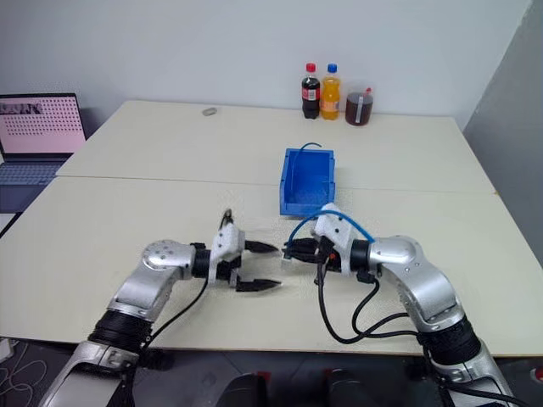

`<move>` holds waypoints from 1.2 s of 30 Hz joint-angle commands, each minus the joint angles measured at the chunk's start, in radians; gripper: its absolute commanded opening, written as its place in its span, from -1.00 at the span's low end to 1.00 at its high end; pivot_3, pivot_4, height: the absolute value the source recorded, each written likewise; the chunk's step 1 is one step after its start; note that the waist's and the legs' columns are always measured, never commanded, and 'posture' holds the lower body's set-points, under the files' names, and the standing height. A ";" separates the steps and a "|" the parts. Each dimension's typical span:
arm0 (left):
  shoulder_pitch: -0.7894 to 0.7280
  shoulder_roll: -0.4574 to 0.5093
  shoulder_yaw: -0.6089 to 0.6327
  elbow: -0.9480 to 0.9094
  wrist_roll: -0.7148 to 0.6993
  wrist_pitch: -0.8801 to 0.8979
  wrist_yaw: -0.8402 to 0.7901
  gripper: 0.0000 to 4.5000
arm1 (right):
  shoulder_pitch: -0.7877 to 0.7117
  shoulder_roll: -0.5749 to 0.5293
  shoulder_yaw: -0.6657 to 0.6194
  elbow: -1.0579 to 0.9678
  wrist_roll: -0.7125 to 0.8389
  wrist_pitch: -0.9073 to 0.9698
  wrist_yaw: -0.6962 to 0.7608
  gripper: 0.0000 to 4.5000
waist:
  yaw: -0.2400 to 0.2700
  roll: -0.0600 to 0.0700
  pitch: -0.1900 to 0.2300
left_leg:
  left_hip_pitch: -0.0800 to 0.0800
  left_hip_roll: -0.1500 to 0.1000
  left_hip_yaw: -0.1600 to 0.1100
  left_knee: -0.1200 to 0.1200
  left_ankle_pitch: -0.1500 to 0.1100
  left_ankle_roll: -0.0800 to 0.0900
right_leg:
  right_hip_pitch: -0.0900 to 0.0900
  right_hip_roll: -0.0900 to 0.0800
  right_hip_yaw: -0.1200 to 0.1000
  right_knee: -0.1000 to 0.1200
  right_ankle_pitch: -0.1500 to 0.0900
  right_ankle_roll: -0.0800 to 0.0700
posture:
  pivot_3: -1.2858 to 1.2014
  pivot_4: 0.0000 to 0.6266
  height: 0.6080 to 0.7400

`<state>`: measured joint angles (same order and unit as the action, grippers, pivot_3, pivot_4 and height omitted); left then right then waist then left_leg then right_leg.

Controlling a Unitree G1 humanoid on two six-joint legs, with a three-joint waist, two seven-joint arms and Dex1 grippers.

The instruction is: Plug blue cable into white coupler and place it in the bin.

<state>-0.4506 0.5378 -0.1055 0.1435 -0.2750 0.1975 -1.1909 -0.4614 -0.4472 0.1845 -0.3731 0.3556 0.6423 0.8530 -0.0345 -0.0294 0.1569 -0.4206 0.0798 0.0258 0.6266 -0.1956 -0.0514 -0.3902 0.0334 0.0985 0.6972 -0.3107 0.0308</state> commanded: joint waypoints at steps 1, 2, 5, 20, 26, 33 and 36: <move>-0.021 0.007 0.120 -0.137 -0.112 0.162 0.114 1.00 | -0.092 0.029 -0.114 0.012 0.058 0.023 -0.072 -1.00 | 0.000 0.000 0.002 | 0.000 0.000 0.000 0.000 0.000 0.000 | 0.000 0.000 0.000 0.000 0.000 0.000 | 0.03 -0.52 1.00; -0.028 0.004 0.136 -0.156 -0.124 0.190 0.141 1.00 | -0.114 0.041 -0.126 0.036 0.058 0.021 -0.089 -1.00 | -0.002 0.000 0.002 | 0.000 0.000 0.000 0.000 0.000 0.000 | 0.000 0.000 0.000 0.000 0.000 0.000 | 0.03 -0.52 1.00; -0.078 -0.023 0.169 -0.182 -0.122 0.245 0.262 1.00 | -0.241 0.088 -0.147 0.221 0.021 -0.031 -0.137 -1.00 | -0.004 0.001 0.003 | 0.001 0.000 0.000 0.000 0.000 0.000 | 0.000 0.000 -0.001 0.000 0.000 0.000 | 0.03 -0.52 1.00; -0.200 -0.092 0.116 -0.119 -0.024 0.200 0.431 1.00 | -0.769 0.102 -0.058 1.240 -0.250 -0.318 -0.052 -0.38 | 0.000 0.001 0.008 | -0.015 -0.001 0.002 -0.001 0.000 -0.001 | -0.016 -0.001 0.001 0.000 0.004 -0.005 | 0.03 -0.52 1.00; -0.209 -0.070 0.126 -0.081 0.003 0.182 0.445 1.00 | -0.797 -0.044 0.010 1.294 -0.335 -0.335 0.165 0.29 | 0.003 0.003 0.010 | -0.015 -0.001 0.004 -0.002 0.000 0.000 | -0.016 -0.002 0.001 -0.001 0.004 -0.005 | 0.03 -0.52 1.00; -0.188 -0.027 0.136 -0.044 0.044 0.170 0.477 1.00 | -0.611 -0.181 -0.008 0.958 -0.286 -0.232 0.319 0.99 | 0.000 0.004 0.011 | -0.014 -0.001 0.004 -0.002 0.000 0.000 | -0.016 -0.001 0.001 0.000 0.004 -0.005 | 0.03 -0.52 1.00; -0.145 0.004 0.166 -0.054 0.052 0.164 0.491 1.00 | -0.439 -0.185 -0.112 0.683 -0.213 -0.132 0.227 0.99 | -0.001 0.004 0.011 | -0.015 -0.001 0.003 -0.002 0.000 0.000 | -0.016 -0.001 0.001 0.000 0.004 -0.005 | 0.03 -0.52 1.00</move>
<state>-0.6163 0.5144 0.0131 0.1159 -0.2339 0.3857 -0.7140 -0.9524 -0.6229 0.1523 0.4895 0.0820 0.4498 1.1277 -0.0353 -0.0252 0.1675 -0.4351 0.0793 0.0288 0.6248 -0.1956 -0.0519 -0.4060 0.0324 0.0994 0.6976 -0.3070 0.0256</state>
